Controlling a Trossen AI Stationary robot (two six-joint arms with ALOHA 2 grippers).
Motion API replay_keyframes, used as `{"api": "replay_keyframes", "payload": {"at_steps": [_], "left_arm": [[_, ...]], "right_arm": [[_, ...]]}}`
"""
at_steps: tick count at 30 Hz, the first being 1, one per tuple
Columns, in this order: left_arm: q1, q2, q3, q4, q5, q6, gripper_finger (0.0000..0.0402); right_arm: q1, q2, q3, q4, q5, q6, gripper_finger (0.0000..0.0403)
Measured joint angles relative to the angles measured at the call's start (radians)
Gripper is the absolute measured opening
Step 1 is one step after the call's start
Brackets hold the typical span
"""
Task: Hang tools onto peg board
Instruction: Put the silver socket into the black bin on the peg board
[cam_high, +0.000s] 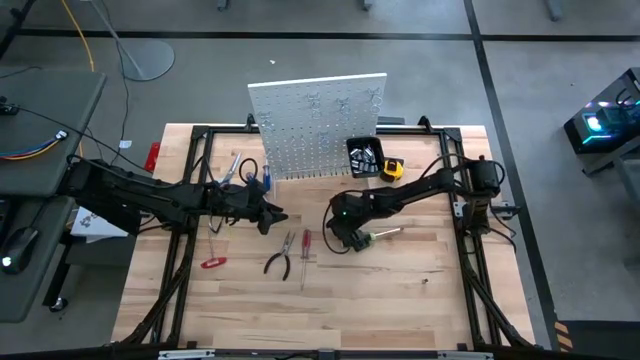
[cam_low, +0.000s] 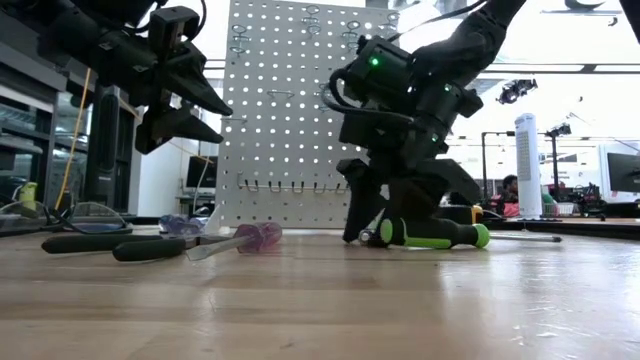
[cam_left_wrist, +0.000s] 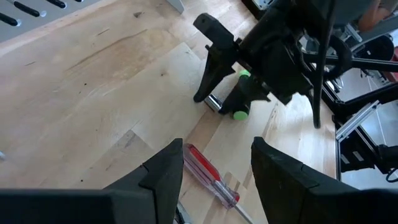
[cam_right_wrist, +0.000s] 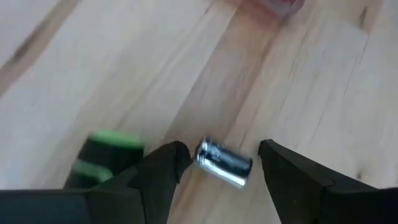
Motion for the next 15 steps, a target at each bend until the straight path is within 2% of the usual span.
{"api": "replay_keyframes", "payload": {"at_steps": [7, 15], "left_arm": [[0.0, 0.0, 0.0, 0.0, -0.001, -0.005, 0.0172], [0.0, 0.0, 0.0, 0.0, -0.007, -0.005, 0.0172]], "right_arm": [[0.007, 0.004, 0.002, -0.011, 0.001, 0.034, 0.0214], [0.008, 0.005, 0.001, 0.009, 0.03, 0.187, 0.0194]]}}
